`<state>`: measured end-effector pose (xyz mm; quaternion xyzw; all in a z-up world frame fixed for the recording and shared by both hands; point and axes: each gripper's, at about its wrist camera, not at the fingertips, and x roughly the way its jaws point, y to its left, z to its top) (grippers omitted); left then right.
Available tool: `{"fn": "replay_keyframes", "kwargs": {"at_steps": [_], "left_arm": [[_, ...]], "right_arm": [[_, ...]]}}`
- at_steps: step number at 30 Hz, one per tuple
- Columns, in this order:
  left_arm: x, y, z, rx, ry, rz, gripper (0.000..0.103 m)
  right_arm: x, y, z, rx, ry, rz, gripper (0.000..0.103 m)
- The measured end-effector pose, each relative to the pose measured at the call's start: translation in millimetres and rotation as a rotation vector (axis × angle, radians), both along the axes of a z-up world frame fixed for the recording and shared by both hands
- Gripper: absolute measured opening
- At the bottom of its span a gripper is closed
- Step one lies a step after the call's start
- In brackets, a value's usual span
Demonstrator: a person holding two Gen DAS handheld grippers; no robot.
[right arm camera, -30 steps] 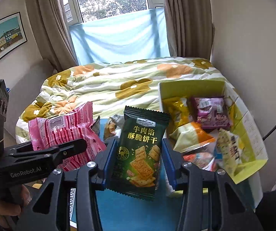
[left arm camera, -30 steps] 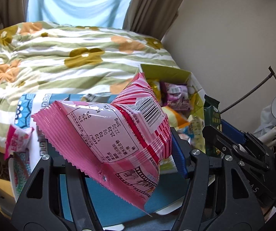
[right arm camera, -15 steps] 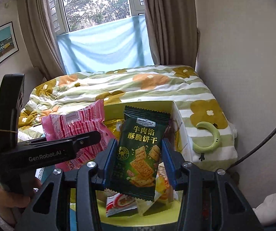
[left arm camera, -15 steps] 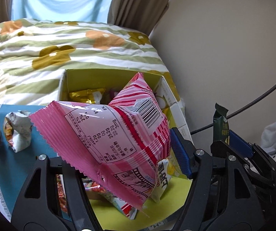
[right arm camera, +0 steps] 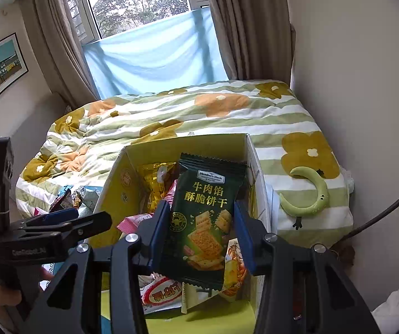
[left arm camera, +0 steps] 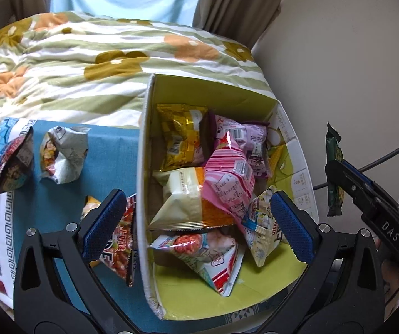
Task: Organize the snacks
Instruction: 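Lower the pink bag and green cracker pack into the box and release both, then withdraw both tools from the box toward the remaining snacks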
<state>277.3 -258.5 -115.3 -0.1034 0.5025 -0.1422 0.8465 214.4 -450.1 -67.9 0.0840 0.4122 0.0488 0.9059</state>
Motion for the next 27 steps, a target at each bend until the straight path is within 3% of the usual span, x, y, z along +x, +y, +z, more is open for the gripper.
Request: {"fn": "replay_keyframes", "kwargs": {"at_steps": [7, 16, 17, 20, 21, 27], "left_arm": [[-10.5, 19.5, 9.0, 0.042, -0.031, 0.039, 0.103], [-27.8, 40.8, 7.1, 0.088, -0.033, 0.096, 0.103], [-30.2, 42.0, 7.2, 0.089, -0.035, 0.099, 0.103], [-39.1, 43.8, 6.7, 0.097, -0.043, 0.103, 0.103], [-42.6, 44.0, 6.3, 0.098, -0.045, 0.101, 0.103], [-63.5, 46.3, 5.5, 0.093, -0.047, 0.107, 0.103]], "right_arm": [[35.9, -1.4, -11.3, 0.013, 0.031, 0.057, 0.042], [60.9, -3.2, -43.6, 0.067, 0.135, 0.084, 0.044], [58.6, -3.8, -45.1, 0.073, 0.138, 0.079, 0.05], [44.7, -4.6, -42.4, 0.092, 0.104, 0.081, 0.099], [39.4, -4.2, -40.3, 0.089, 0.086, 0.084, 0.102], [9.5, 2.4, -29.2, 0.059, 0.052, 0.122, 0.102]]}}
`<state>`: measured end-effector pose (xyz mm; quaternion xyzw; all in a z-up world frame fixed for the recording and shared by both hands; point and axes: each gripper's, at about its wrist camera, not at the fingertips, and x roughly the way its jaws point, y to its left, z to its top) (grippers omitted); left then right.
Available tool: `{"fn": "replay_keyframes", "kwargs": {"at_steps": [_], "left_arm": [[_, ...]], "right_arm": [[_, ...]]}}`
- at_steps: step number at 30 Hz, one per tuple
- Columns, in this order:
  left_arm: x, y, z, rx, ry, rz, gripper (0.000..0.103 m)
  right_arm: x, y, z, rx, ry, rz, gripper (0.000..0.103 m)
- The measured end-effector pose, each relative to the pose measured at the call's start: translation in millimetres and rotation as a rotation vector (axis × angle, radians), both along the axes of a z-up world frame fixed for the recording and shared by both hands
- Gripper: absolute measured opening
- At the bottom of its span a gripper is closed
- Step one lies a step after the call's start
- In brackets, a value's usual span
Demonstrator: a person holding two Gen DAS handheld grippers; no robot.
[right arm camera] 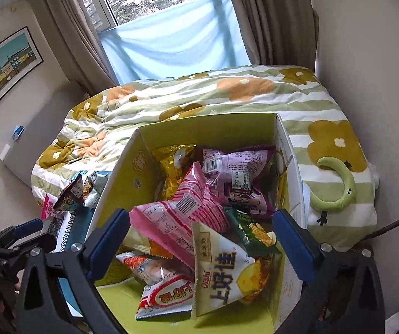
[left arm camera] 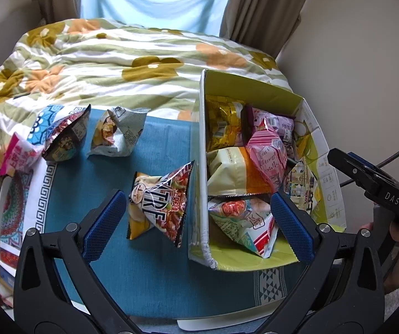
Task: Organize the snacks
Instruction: 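Withdraw both tools from the box toward the remaining snacks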
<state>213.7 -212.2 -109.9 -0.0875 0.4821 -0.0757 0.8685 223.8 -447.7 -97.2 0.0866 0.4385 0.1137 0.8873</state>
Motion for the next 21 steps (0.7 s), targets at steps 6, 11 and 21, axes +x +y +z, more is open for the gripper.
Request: {"fn": "replay_keyframes", "kwargs": {"at_steps": [6, 11, 21], "left_arm": [[-21.9, 7.3, 12.3, 0.014, -0.029, 0.026, 0.103], [-43.0, 25.4, 28.4, 0.047, -0.067, 0.077, 0.103], [-70.6, 99.1, 43.2, 0.108, -0.108, 0.204, 0.103]], "right_arm": [[-20.1, 10.0, 22.1, -0.022, -0.033, 0.021, 0.102], [-31.2, 22.8, 40.8, -0.019, -0.078, 0.052, 0.102], [-40.1, 77.0, 62.6, 0.029, -0.13, 0.128, 0.102]]}}
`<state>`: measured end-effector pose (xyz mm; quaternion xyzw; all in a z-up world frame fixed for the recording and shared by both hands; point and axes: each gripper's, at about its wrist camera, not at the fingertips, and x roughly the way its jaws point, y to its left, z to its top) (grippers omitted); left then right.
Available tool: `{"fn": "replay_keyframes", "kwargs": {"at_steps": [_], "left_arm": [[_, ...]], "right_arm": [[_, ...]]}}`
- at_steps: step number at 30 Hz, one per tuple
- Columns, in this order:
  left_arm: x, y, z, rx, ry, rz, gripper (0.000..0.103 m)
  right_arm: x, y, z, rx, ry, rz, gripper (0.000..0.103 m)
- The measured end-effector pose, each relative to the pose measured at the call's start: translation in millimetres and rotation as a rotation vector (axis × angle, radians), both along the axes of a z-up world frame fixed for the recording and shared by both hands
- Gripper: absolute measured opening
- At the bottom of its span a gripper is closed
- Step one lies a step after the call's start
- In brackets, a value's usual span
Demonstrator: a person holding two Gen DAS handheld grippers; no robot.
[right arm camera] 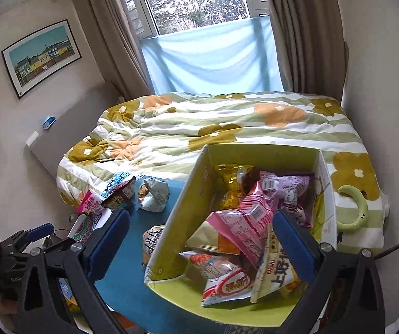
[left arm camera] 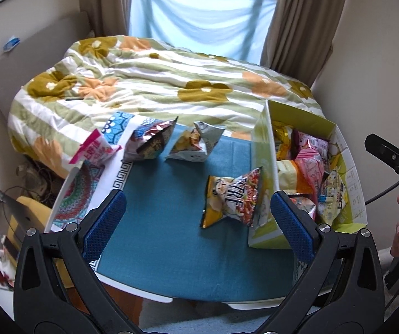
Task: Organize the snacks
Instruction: 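Withdraw both tools from the box toward the remaining snacks, then grasp the pink-red bag with the left tool while the right tool grasps the purple Oishi bag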
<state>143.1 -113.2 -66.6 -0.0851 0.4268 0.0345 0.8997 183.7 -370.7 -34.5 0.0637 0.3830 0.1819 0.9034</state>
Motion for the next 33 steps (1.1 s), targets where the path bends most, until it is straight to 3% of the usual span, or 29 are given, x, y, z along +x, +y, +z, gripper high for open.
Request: {"fn": "replay_keyframes", "kwargs": {"at_steps": [7, 19, 25, 33], "left_arm": [[4.7, 80.0, -1.3, -0.001, -0.046, 0.015, 0.103], [64.7, 211.4, -40.2, -0.009, 0.052, -0.124, 0.103], [101.9, 238.0, -76.0, 0.014, 0.103, -0.247, 0.103], [128.9, 229.9, -127.5, 0.144, 0.119, -0.448, 0.102]], "right_arm": [[4.7, 74.5, -1.9, -0.004, -0.003, 0.062, 0.102], [35.8, 201.7, -36.8, -0.023, 0.087, -0.038, 0.102], [56.3, 245.2, -60.6, -0.038, 0.13, -0.124, 0.102], [77.2, 280.8, -92.8, -0.072, 0.17, -0.2, 0.102]]}}
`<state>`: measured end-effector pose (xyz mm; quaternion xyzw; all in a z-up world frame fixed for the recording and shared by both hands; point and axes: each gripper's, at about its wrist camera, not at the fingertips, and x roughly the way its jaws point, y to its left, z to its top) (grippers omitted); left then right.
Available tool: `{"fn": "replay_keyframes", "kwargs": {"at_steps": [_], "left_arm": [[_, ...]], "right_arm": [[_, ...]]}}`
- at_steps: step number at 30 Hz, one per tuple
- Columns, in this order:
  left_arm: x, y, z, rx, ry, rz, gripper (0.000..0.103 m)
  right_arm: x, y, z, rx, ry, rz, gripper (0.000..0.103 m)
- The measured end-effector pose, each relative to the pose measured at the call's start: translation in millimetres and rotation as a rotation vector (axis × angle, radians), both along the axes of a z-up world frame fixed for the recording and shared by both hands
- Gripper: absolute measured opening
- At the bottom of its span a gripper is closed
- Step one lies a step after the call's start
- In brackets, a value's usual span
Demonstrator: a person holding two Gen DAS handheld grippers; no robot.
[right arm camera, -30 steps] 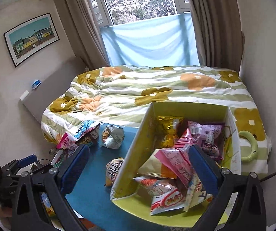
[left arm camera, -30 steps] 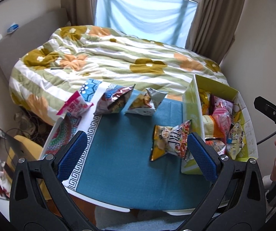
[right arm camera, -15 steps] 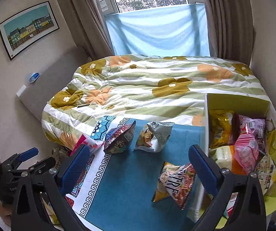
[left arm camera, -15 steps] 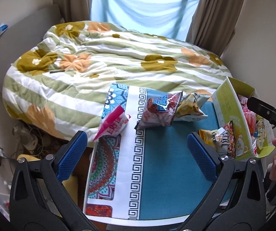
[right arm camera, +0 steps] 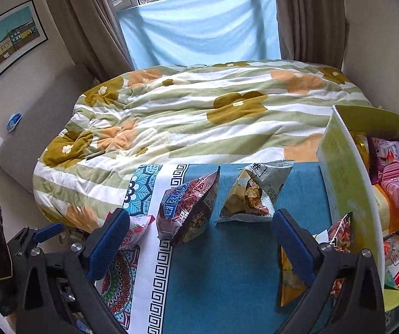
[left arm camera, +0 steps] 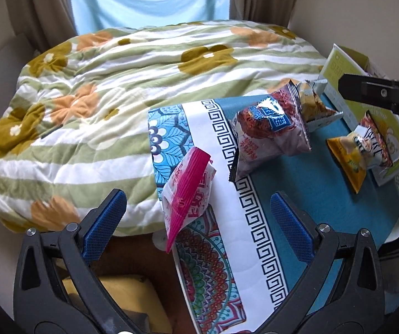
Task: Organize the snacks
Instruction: 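Grasp the pink-red bag with the left tool while the right tool grasps the purple Oishi bag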
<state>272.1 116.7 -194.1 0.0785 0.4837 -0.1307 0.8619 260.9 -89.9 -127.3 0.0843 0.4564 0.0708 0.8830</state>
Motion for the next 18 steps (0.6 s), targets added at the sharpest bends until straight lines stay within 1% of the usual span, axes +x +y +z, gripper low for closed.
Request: {"fn": "replay_keyframes", "kwargs": {"at_steps": [4, 11, 13, 15, 18], "left_arm": [[14.3, 0.4, -24.3, 0.015, 0.02, -0.047, 0.097], [34.5, 0.7, -58.6, 0.016, 0.069, -0.083, 0.092], [36.7, -0.9, -65.5, 0.017, 0.081, -0.095, 0.088], [38.8, -3.8, -70.0, 0.028, 0.084, -0.107, 0.077], [43.2, -7.7, -74.8, 0.05, 0.08, -0.12, 0.068]], "right_arm": [[9.9, 12.2, -19.2, -0.02, 0.023, -0.016, 0.102], [25.6, 28.3, -47.4, -0.031, 0.044, -0.028, 0.102], [30.8, 32.7, -54.2, -0.041, 0.054, -0.026, 0.102], [35.2, 36.1, -59.5, -0.041, 0.062, -0.021, 0.102], [40.3, 40.6, -65.5, -0.047, 0.062, -0.016, 0.102]]}}
